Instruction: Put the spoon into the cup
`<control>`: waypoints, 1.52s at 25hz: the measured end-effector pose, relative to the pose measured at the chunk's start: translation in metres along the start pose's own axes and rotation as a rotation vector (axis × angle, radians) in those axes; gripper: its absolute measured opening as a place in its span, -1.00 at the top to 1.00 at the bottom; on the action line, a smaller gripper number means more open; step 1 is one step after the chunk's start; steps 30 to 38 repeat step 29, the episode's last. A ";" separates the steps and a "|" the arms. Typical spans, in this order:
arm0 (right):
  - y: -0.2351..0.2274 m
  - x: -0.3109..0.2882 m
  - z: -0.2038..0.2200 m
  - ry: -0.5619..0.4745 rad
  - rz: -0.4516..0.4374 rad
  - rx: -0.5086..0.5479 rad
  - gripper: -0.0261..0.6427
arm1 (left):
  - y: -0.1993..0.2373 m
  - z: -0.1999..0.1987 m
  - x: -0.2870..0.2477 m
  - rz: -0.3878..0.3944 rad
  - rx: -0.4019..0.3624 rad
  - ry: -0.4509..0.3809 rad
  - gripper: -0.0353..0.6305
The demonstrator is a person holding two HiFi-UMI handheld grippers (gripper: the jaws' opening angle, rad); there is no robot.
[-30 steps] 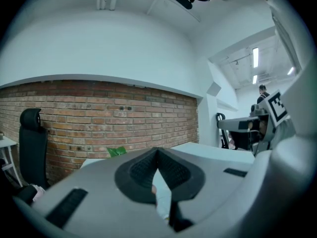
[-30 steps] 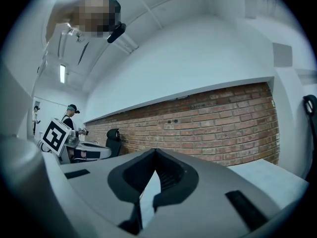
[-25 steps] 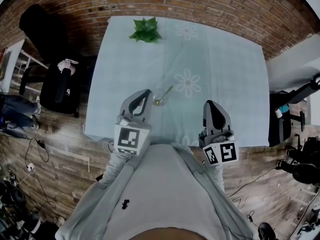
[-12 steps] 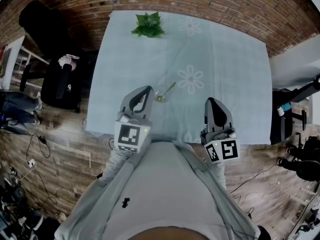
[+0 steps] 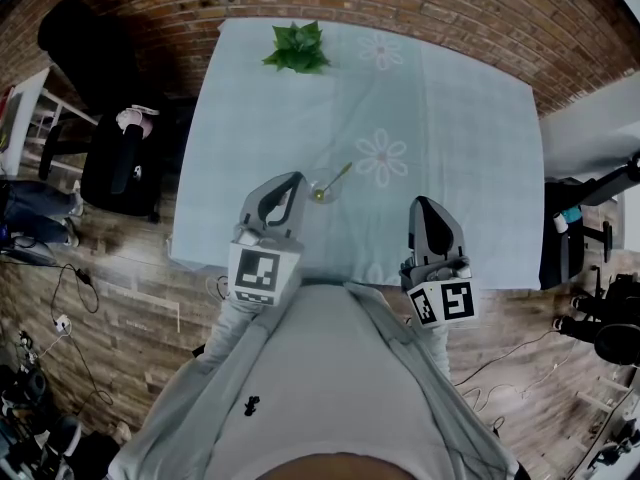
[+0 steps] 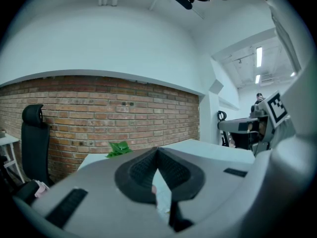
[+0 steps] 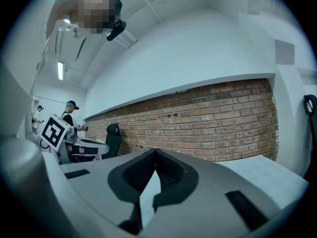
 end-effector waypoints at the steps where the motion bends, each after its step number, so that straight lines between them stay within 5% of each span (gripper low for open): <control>1: 0.000 0.000 0.001 0.001 -0.001 -0.003 0.88 | 0.000 0.000 0.000 -0.002 0.000 0.000 0.84; 38: -0.006 0.006 0.008 0.020 -0.013 -0.007 0.88 | -0.011 0.001 0.002 -0.003 -0.008 0.007 0.84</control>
Point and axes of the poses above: the fingertips, and each gripper's own axes: x backward along the fingers, y to its left, z out of its underside, the point moved 7 cm from there along x, backward along the fingers, and after that the axes turned 13 degrees about y, right-handed, at the moved point
